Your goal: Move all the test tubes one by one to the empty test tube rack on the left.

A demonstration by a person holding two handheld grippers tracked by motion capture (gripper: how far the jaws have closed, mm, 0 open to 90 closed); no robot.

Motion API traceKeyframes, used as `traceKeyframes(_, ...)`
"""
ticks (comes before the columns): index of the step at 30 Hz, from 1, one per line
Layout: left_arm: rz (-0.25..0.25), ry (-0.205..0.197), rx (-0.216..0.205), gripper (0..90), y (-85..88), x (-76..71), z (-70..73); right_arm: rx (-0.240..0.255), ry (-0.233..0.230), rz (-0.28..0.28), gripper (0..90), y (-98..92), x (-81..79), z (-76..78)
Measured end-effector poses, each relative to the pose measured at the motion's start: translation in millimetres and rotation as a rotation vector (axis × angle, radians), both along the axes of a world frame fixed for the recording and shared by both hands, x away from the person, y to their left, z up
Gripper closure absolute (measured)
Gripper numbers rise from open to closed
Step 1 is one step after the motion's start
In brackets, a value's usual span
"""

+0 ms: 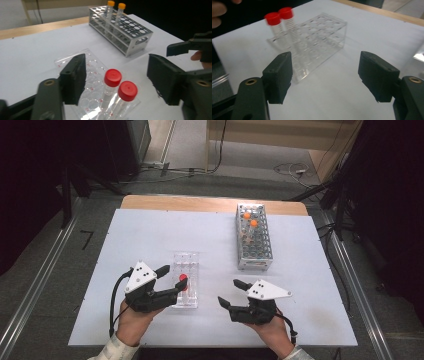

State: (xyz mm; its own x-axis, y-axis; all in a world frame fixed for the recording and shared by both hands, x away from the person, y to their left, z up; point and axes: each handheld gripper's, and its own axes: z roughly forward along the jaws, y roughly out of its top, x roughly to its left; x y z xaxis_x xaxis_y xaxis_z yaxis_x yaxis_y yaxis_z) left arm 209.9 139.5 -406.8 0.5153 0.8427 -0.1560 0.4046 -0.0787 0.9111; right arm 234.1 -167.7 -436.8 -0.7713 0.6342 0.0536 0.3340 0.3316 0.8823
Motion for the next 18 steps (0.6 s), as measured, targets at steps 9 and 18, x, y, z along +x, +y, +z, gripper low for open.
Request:
traceKeyframes(9,0.044,-0.001,-0.031,21.2,4.5,2.1,-0.7,-0.010,-0.060,-0.216,27.5,-17.8,42.5,14.7)
traceKeyframes(18,0.024,-0.018,-0.015,22.0,0.5,-1.4,1.4,-0.043,-0.068,-0.390,32.0,-25.9,109.0,14.8)
